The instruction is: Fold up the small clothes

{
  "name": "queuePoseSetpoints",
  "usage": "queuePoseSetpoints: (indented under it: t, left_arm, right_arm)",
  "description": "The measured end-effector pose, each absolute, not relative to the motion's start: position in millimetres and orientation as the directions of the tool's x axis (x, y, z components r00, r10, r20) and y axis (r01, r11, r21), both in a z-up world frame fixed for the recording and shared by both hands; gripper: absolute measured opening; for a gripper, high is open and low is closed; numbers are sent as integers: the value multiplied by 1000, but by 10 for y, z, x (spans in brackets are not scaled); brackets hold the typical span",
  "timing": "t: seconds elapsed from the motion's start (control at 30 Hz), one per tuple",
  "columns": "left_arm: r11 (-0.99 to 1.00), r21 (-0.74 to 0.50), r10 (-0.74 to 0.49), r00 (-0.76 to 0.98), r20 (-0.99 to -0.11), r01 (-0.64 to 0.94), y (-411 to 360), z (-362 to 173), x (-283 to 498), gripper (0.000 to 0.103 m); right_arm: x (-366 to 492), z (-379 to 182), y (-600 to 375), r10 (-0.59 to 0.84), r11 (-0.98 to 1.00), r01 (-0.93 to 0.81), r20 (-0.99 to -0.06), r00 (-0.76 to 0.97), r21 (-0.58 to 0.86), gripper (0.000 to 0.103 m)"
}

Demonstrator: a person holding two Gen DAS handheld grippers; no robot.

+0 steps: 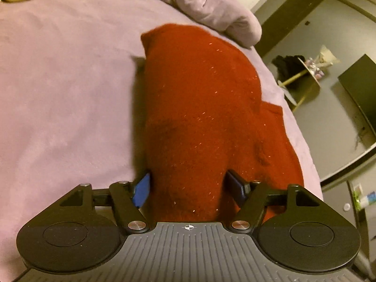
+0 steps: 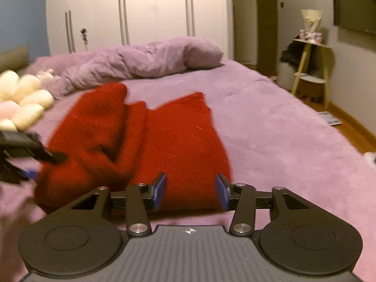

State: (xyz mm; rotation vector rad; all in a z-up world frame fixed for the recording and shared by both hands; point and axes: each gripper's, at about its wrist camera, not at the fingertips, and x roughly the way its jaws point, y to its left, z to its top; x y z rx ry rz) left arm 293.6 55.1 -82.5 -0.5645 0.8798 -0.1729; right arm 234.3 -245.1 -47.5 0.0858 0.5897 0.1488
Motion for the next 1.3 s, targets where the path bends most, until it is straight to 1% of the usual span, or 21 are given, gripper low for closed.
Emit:
queuePoseSetpoints:
  t: [0.03,0.07,0.1,0.17,0.23,0.33,0.37,0.43,0.5,0.57,0.6,0.7,0.8,0.87,0.93,0.97,1.03,1.13,1.17,1.2,1.3]
  left_arm:
    - [841,-535,-366,640,-676,-84,561,-821,2922,75]
    - [842,-534,-364,643,-674,-83,574,-814,2908,76]
    - [842,-533,-361,645,-673,-85,592,-813,2895,76]
    - [836,-541,-364,646,-671,-91,568,-830,2933,78]
    - [836,-539,-358,646,-674,-99,556,-870,2929,79]
    - [855,-512,-338,652,-679,-90,550,-845,2922,81]
    - [859,-504,-332,652,-682,-89,542,-826,2924,82]
    - [860,-502,-331,652,-683,-89,553,-825,2920,83]
    - [861,-499,-323,650,-688,-100,569,-810,2906,83]
    - [866,-484,-292,657,-695,-128,612,-759,2866,84]
    - [867,-477,-271,672,-689,-140,637,-714,2833,84]
    - [901,-405,-184,709,-681,-155,673,-614,2746,87]
    - [918,-363,-151,704,-694,-161,669,-632,2718,88]
    - [924,-343,-129,707,-695,-169,669,-611,2678,87]
    - [934,-298,-67,721,-690,-198,678,-556,2620,83]
    - [940,-266,-32,724,-689,-213,684,-538,2609,83]
    - [947,-240,-21,707,-706,-212,696,-565,2638,83]
    - [941,-267,-57,682,-729,-207,700,-656,2690,82]
    - [944,-257,-51,680,-731,-206,688,-676,2699,82]
    - [947,-249,-47,678,-733,-203,688,-685,2706,82]
    - [946,-251,-49,674,-737,-205,705,-693,2712,82]
  right_arm:
    - [2385,-439,-2452,192,980,-131,-541,819,151,55]
    - [2450,-404,-2464,234,969,-149,-536,811,197,61]
    - [2532,-386,-2491,290,949,-168,-531,796,266,69]
    - [2724,-423,-2520,408,891,-196,-529,744,410,78]
    - [2951,-543,-2476,503,830,-200,-544,671,521,78]
    - [3145,-709,-2321,560,796,-200,-569,602,571,77]
    - [3185,-751,-2272,566,793,-195,-580,586,577,75]
    - [3229,-831,-2172,568,799,-205,-597,567,565,63]
    - [3230,-856,-2089,568,807,-231,-606,556,544,42]
    - [3217,-839,-2051,578,803,-257,-599,553,537,31]
    - [3202,-820,-2026,564,816,-265,-603,564,514,28]
    - [3142,-766,-1957,507,859,-289,-616,603,423,26]
    - [3084,-737,-1906,471,881,-296,-622,625,369,25]
    - [3048,-722,-1873,452,892,-306,-623,638,333,25]
    - [3040,-720,-1869,443,897,-307,-628,639,319,25]
    - [3042,-713,-1869,434,901,-306,-630,644,308,25]
    - [3049,-716,-1849,427,904,-310,-636,643,294,25]
    - [3067,-728,-1809,422,906,-309,-643,639,288,26]
    - [3085,-734,-1816,431,902,-307,-642,634,303,29]
    - [3121,-750,-1827,443,896,-301,-642,625,325,33]
    - [3223,-793,-1916,499,863,-277,-628,597,422,37]
